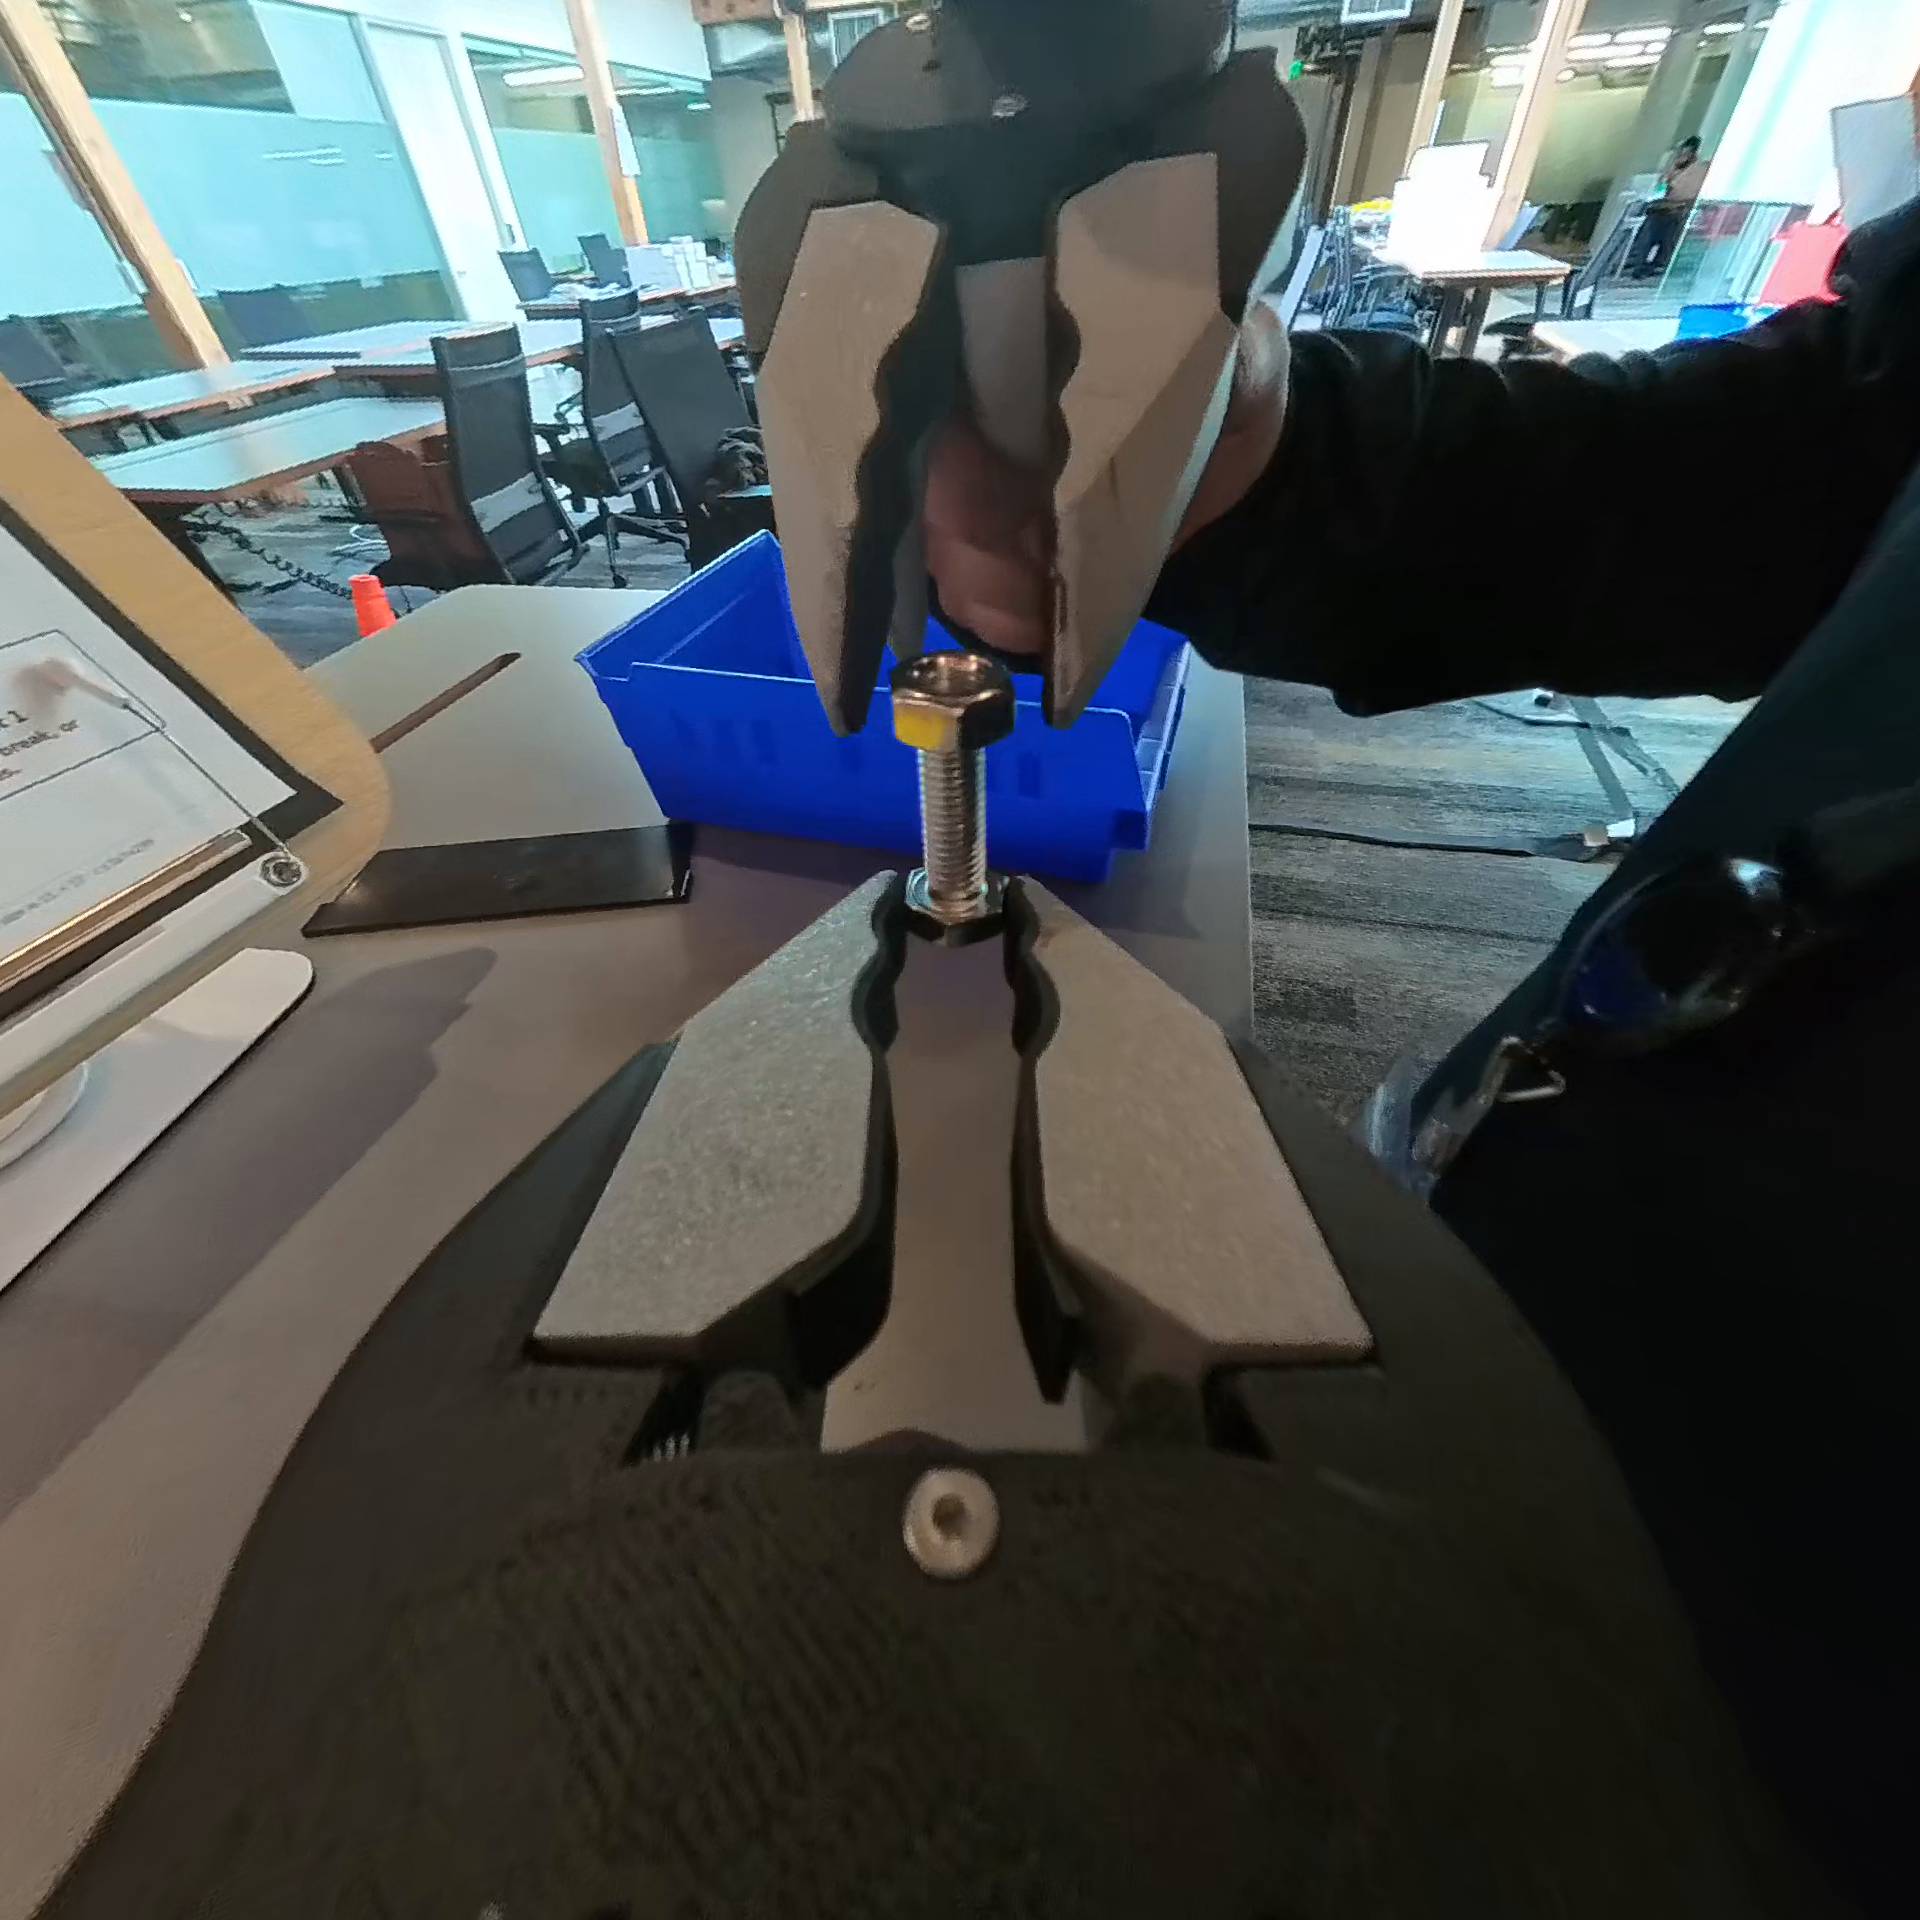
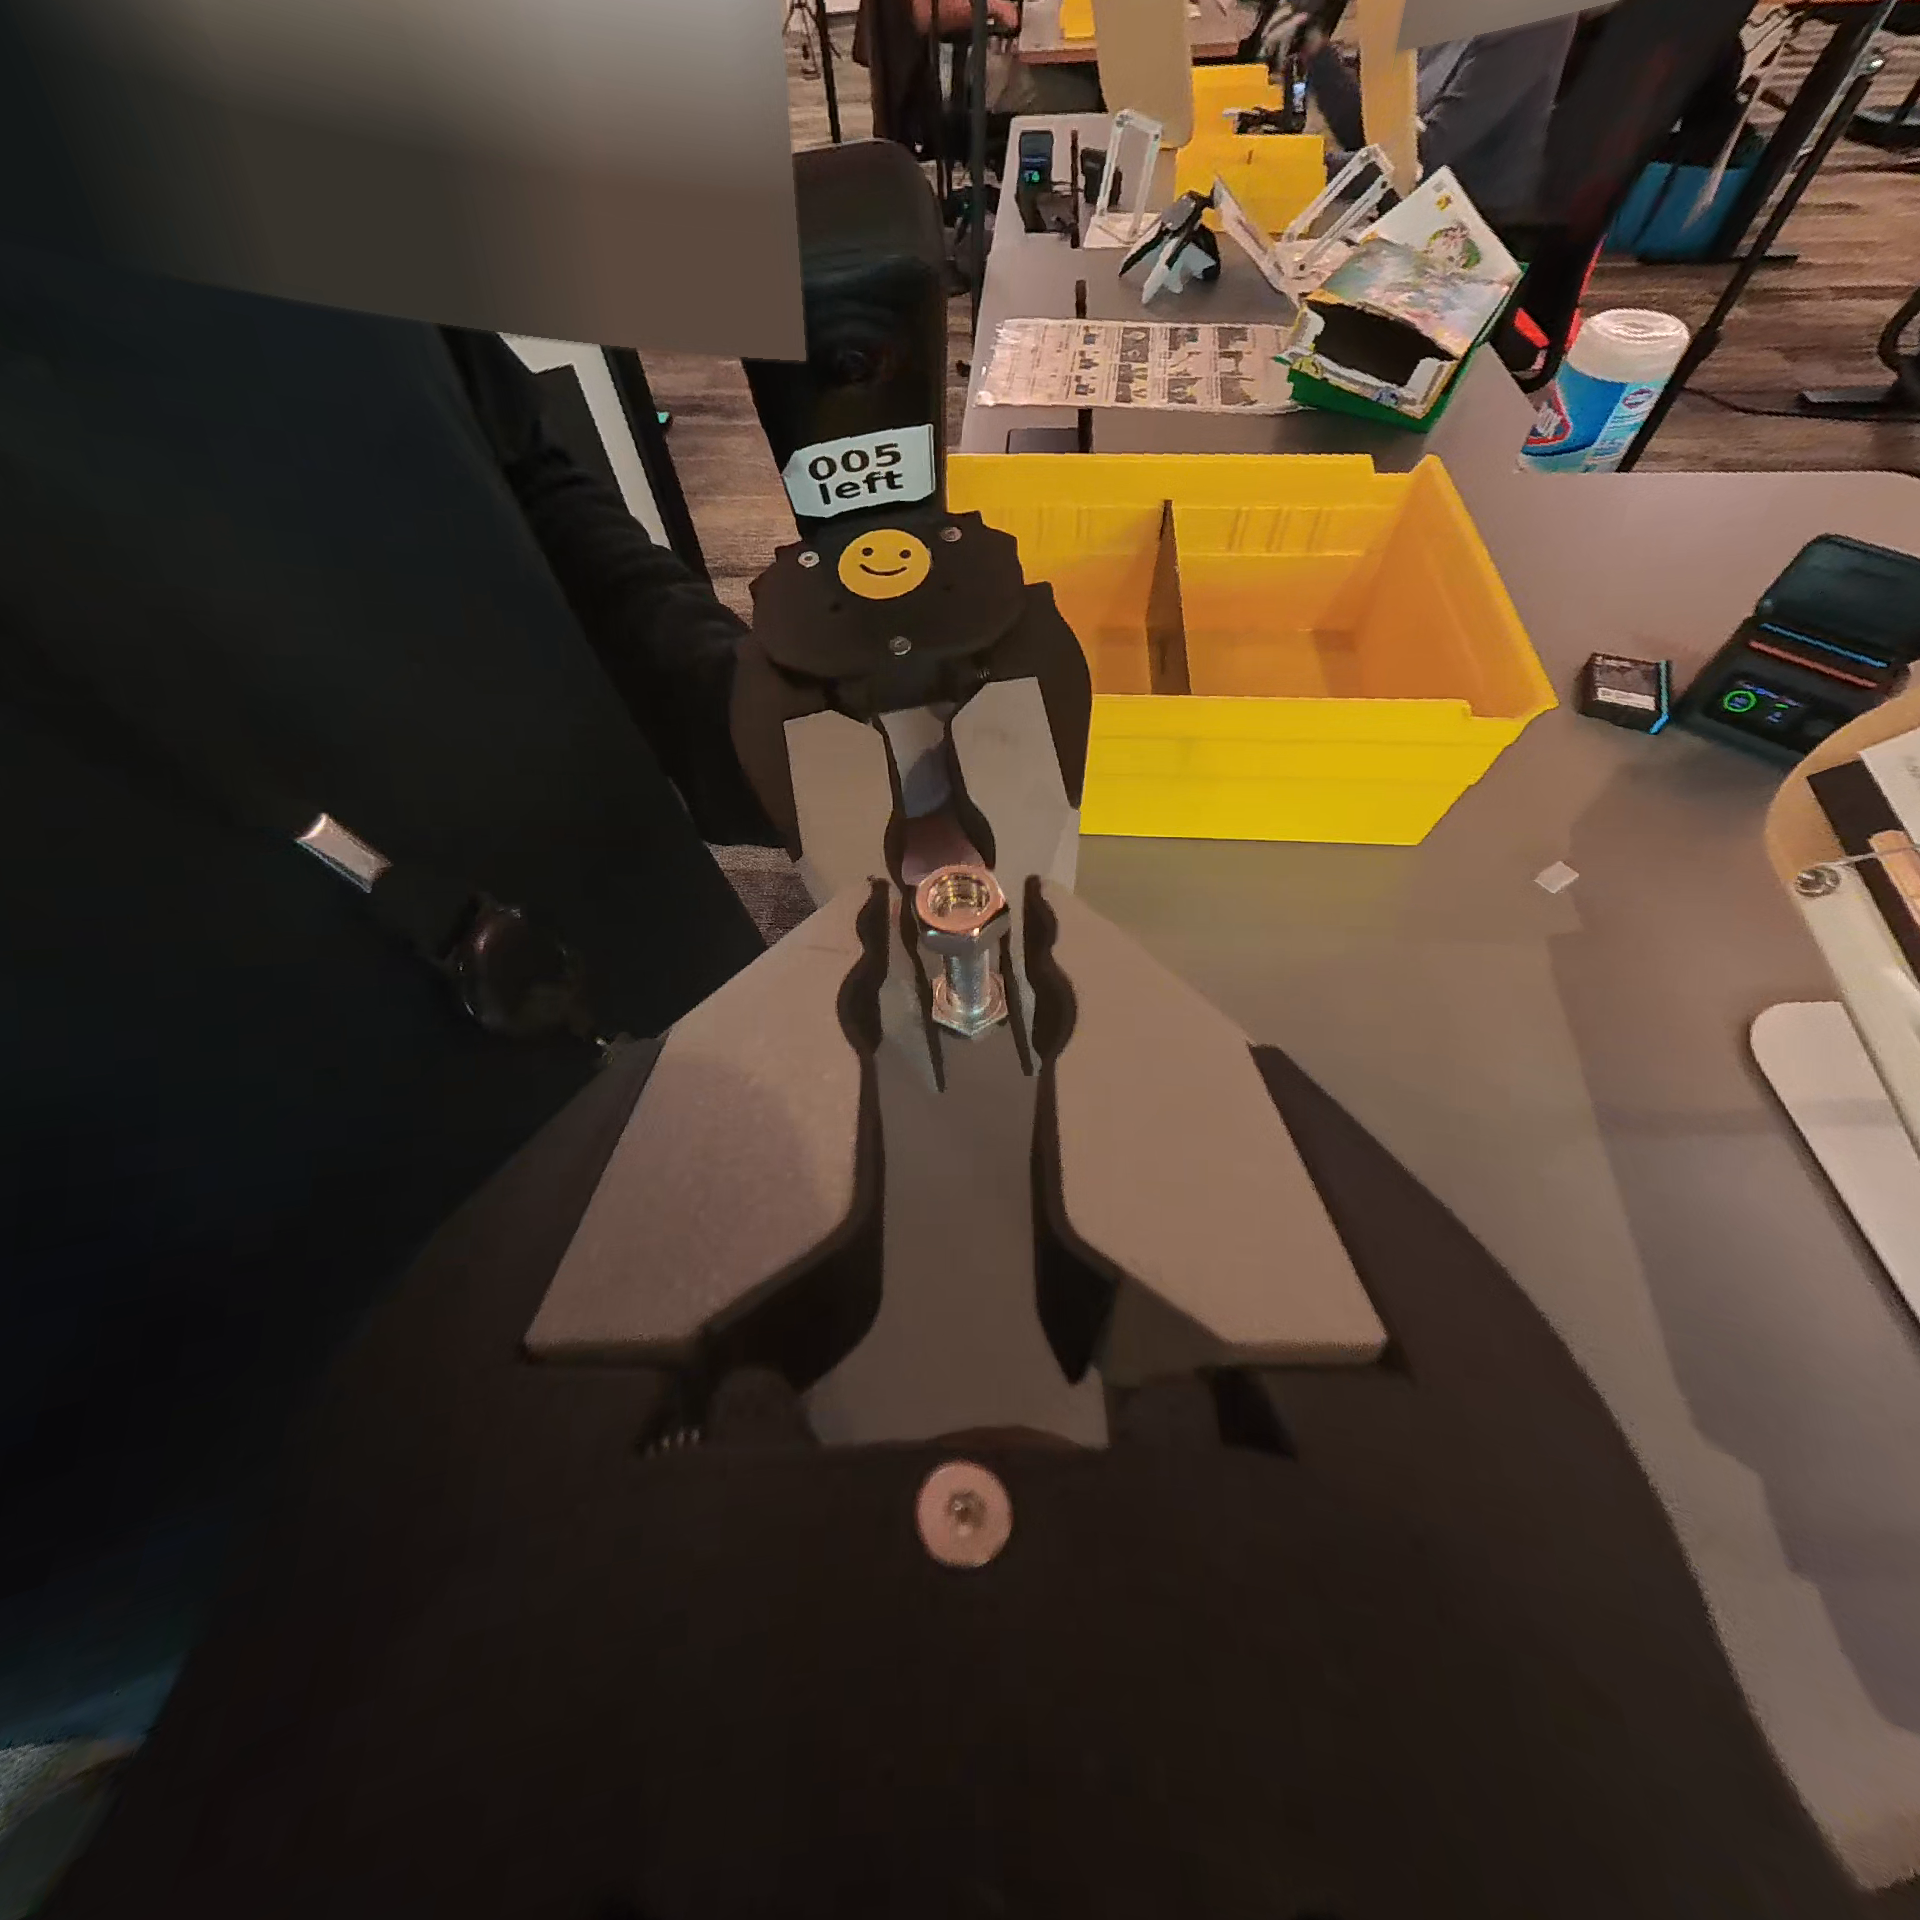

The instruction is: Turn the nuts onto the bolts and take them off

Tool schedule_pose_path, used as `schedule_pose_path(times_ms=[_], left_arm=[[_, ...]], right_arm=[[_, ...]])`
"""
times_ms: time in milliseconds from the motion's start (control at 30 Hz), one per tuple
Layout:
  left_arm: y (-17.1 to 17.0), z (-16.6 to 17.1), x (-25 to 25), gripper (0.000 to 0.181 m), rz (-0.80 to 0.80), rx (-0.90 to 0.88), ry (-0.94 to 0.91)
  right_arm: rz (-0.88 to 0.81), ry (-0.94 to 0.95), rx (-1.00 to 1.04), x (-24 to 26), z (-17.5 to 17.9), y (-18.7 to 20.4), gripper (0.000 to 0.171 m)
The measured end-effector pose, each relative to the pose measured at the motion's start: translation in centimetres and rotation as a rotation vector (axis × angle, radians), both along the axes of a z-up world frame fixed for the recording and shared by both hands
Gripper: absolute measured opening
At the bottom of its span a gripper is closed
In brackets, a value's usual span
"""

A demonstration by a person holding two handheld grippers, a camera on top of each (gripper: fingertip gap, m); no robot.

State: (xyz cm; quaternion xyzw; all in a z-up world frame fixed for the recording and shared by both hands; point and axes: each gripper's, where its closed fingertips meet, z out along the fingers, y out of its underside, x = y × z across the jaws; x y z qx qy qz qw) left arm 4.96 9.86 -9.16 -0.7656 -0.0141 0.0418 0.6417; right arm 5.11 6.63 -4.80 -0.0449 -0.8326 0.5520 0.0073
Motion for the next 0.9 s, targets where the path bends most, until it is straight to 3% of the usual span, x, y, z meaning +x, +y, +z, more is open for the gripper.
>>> schedule_pose_path(times_ms=[33,500,900], left_arm=[[0.0,0.0,0.1,0.017,-0.003,-0.003,0.003],[0.0,1.5,1.0,0.017,-0.062,0.038,-0.005],[0.1,1.7,0.1,0.017,0.003,0.016,0.026]], right_arm=[[0.005,0.000,0.000,0.1,0.0,0.0,0.021],[0.042,-0.052,-0.148,0.9,1.4,0.1,0.015],[-0.021,-0.031,-0.161,0.2,1.7,0.1,0.015]])
